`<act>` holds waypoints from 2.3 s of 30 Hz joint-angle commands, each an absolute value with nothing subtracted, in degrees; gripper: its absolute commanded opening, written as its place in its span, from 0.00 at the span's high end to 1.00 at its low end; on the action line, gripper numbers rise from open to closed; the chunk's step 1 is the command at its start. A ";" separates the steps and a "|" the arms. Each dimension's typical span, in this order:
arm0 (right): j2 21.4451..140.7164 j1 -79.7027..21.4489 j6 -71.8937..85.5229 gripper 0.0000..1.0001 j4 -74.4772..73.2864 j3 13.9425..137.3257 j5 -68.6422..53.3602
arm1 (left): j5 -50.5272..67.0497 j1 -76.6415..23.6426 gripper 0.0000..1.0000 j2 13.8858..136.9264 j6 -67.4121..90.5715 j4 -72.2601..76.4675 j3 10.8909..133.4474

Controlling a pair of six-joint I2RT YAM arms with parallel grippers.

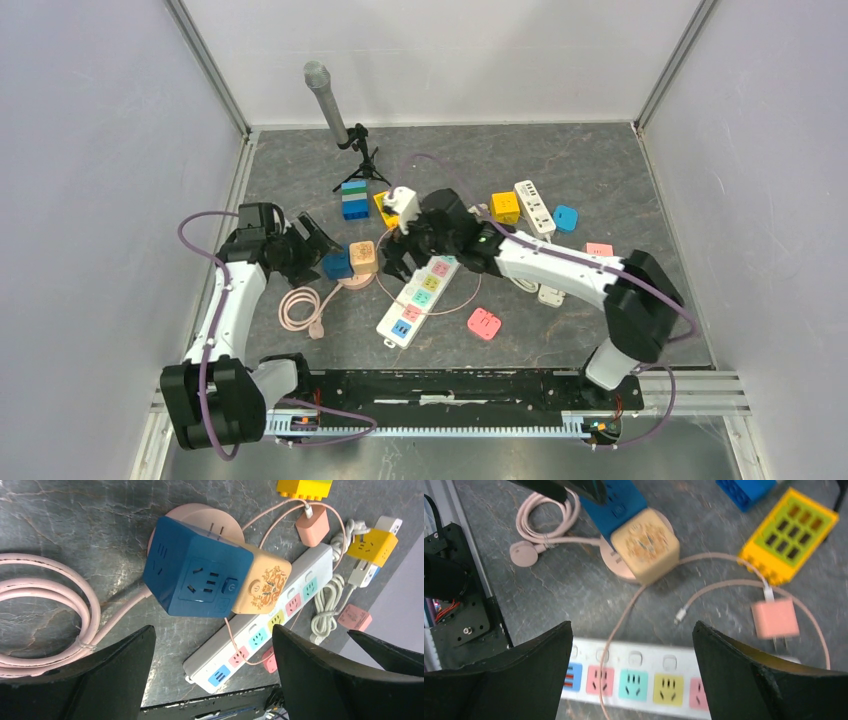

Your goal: Pull the plug off the socket

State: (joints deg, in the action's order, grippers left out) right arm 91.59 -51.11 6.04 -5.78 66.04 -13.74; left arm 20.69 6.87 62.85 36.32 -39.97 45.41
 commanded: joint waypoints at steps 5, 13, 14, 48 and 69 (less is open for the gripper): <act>100.19 -54.36 -10.52 0.07 6.09 73.39 -13.67 | 21.46 6.59 0.16 64.99 30.34 -43.46 46.62; 109.03 -54.30 -26.81 0.07 2.35 82.61 -12.22 | 18.50 6.59 0.27 67.08 30.20 -43.95 47.87; 110.06 -54.33 -28.51 0.07 1.17 83.52 -13.94 | 18.32 6.64 0.27 67.52 30.03 -44.14 48.27; 118.16 -56.08 -16.18 0.58 -1.88 86.33 -17.62 | 17.57 6.66 0.21 67.07 31.42 -44.03 49.17; 117.57 -61.04 -0.50 0.31 -3.43 83.86 -7.91 | 12.92 6.62 0.31 64.38 33.32 -42.78 45.55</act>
